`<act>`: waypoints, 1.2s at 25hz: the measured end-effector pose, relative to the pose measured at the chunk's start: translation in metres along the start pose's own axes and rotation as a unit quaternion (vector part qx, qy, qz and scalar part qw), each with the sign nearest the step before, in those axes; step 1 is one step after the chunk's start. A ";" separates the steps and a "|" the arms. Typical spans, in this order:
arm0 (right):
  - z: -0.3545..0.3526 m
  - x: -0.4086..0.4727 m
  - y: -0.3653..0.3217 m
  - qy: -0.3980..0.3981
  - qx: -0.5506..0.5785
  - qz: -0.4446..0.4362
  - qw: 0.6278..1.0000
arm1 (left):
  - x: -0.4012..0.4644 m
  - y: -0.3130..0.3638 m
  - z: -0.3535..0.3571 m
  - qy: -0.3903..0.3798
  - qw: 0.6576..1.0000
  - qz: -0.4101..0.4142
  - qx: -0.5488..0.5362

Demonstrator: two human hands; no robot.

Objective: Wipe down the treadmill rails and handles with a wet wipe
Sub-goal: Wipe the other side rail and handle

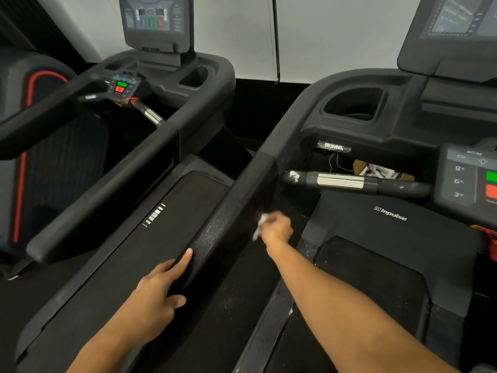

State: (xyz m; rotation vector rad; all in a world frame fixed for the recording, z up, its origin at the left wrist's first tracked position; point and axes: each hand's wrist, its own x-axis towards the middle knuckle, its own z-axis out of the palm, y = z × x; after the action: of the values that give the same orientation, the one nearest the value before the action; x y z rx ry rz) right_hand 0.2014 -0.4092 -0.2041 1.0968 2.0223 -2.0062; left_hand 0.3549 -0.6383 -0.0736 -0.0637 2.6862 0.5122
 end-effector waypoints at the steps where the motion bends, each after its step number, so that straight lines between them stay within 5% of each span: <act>1: -0.006 0.000 0.014 -0.009 -0.011 0.055 0.998 | -0.001 0.001 0.000 -0.004 1.000 -0.001 -0.001; 5: -0.009 -0.002 0.008 0.037 0.146 -0.021 0.988 | 0.002 -0.001 0.000 -0.012 1.000 -0.005 -0.002; 7: 0.005 -0.011 -0.006 0.017 0.120 -0.058 0.991 | 0.003 -0.001 0.000 -0.011 1.000 -0.009 -0.003; 11: -0.005 -0.015 0.009 -0.043 0.023 0.076 0.996 | 0.000 0.003 0.000 -0.008 1.000 -0.006 -0.006; 16: -0.009 -0.013 -0.011 -0.026 0.323 0.063 0.944 | 0.001 0.002 0.000 -0.011 1.000 -0.008 -0.004; 21: -0.004 -0.014 0.010 -0.017 0.070 0.126 0.989 | 0.000 0.003 0.001 -0.008 1.000 -0.010 -0.002; 26: -0.019 -0.015 -0.007 -0.065 0.406 0.109 0.905 | 0.001 0.004 -0.001 -0.015 1.000 -0.013 -0.001; 30: 0.000 -0.018 -0.007 -0.012 0.164 -0.004 0.986 | -0.001 0.006 -0.001 -0.010 1.000 -0.011 -0.004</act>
State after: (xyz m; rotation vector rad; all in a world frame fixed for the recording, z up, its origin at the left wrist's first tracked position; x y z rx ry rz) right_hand 0.2111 -0.4154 -0.1887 1.1079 1.7266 -2.4033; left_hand 0.3544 -0.6329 -0.0702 -0.0903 2.6610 0.5153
